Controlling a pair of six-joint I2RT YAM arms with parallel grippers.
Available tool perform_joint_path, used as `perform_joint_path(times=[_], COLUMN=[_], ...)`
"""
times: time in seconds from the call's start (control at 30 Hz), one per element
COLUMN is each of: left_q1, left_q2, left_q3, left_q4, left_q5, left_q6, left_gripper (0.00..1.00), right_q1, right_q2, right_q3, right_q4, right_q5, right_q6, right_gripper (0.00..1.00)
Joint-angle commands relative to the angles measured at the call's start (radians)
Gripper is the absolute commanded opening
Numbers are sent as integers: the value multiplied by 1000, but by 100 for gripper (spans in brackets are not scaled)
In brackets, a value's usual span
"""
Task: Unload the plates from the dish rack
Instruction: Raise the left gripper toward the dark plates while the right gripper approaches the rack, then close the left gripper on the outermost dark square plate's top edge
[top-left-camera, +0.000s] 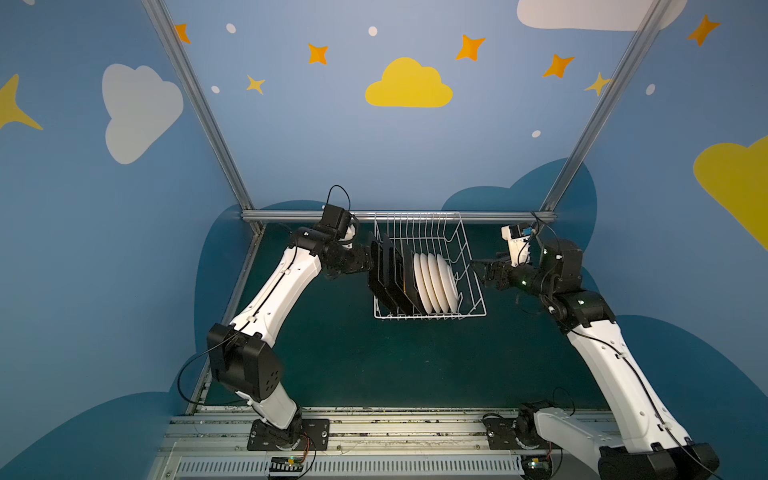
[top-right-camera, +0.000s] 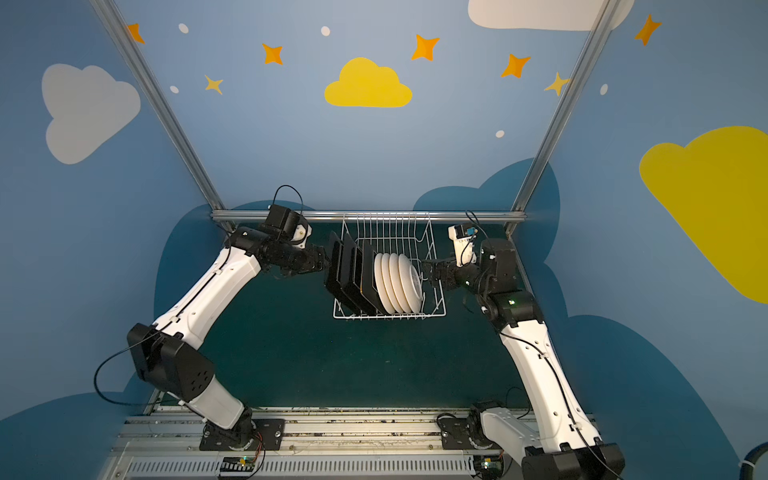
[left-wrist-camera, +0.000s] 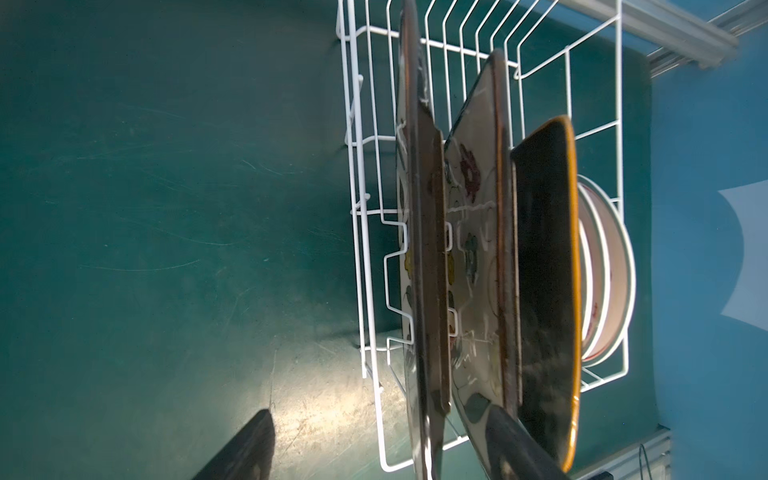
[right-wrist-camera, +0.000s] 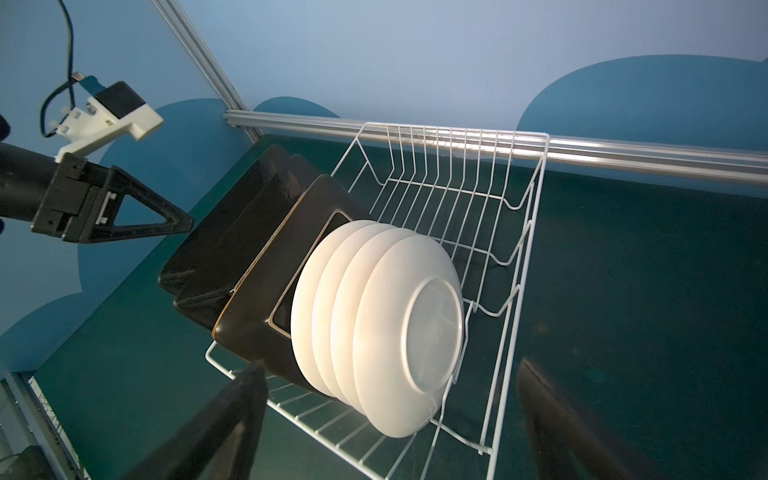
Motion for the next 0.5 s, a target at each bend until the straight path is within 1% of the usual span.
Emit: perform_joint_path(times=[0.0,0.17,0.2,0.23,0.27,0.47], left_q1=[3,0,0,1,0,-4], left_q2=[19,70,79,89,97,155], left_q3=[17,44,47,48,49,67], left_q4=[31,44,46,54,61,81], left_q5=[13,35,36,40,45,59], left_q6=[-17,-6,-5,-5,-6,-23], left_gripper=[76,72,68,62,58,58], right_q1=[16,40,42,47,51,66], right_q2=[12,13,10,6,1,-27], right_q3=[39,38,36,31,26,-4], right_q4=[-8,-15,-16,-16,-14,-5], right_q5=[21,61,67,72,76,107], right_q6=[-22,-26,-26,-25,-27,-37], right_gripper=[93,93,93,93,93,93])
